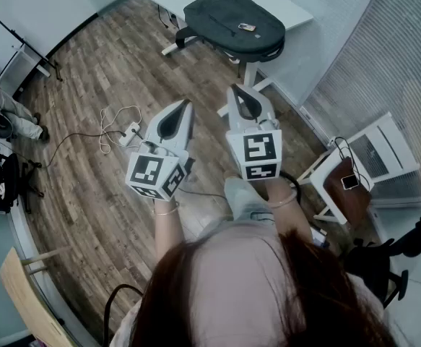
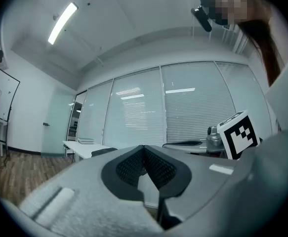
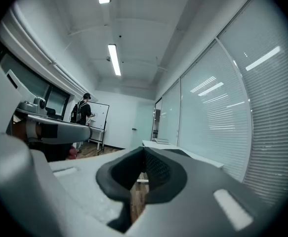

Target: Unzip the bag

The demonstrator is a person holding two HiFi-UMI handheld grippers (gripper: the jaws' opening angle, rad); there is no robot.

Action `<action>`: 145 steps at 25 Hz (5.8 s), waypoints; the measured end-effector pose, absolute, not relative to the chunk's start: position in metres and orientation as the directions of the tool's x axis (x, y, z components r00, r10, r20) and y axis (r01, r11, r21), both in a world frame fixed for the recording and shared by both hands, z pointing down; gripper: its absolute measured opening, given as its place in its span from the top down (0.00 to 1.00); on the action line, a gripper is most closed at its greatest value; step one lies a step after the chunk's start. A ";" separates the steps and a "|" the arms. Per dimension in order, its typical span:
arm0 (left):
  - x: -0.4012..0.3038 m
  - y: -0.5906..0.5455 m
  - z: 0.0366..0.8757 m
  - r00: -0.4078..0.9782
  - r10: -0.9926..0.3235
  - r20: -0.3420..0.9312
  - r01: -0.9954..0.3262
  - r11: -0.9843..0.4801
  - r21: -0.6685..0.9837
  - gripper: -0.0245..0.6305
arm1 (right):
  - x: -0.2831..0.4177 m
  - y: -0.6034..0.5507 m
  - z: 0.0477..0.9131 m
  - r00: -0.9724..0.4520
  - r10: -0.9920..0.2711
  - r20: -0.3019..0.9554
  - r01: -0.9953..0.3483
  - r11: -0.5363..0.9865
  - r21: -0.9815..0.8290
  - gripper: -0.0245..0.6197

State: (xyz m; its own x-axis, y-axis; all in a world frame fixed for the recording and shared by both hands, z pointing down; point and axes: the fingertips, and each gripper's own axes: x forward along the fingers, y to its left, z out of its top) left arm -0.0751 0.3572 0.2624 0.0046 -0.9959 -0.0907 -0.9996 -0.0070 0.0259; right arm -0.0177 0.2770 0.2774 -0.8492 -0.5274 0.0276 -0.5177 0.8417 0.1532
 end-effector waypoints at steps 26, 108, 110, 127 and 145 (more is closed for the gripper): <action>-0.148 0.246 0.301 0.079 -0.997 -0.011 -0.996 -0.079 0.049 0.95 | -0.101 0.192 0.313 -0.840 -0.538 0.061 -0.531 0.841 0.106 0.95; -0.293 -0.055 0.439 0.440 -0.878 0.187 -0.898 -0.431 0.090 0.95 | -0.258 -0.015 0.517 -0.644 -0.721 0.256 -0.764 0.592 -0.255 0.84; -0.294 -0.060 0.450 0.440 -0.867 0.234 -0.898 -0.431 0.092 0.95 | -0.257 -0.015 0.515 -0.647 -0.724 0.238 -0.759 0.584 -0.288 0.84; -0.296 -0.066 0.468 0.437 -0.865 0.245 -0.899 -0.414 0.142 0.95 | -0.252 -0.007 0.504 -0.606 -0.773 0.187 -0.764 0.500 -0.409 0.94; -0.295 -0.065 0.472 0.385 -0.887 0.255 -0.923 -0.362 0.131 0.95 | -0.235 0.002 0.505 -0.549 -0.786 0.285 -0.835 0.526 -0.161 0.95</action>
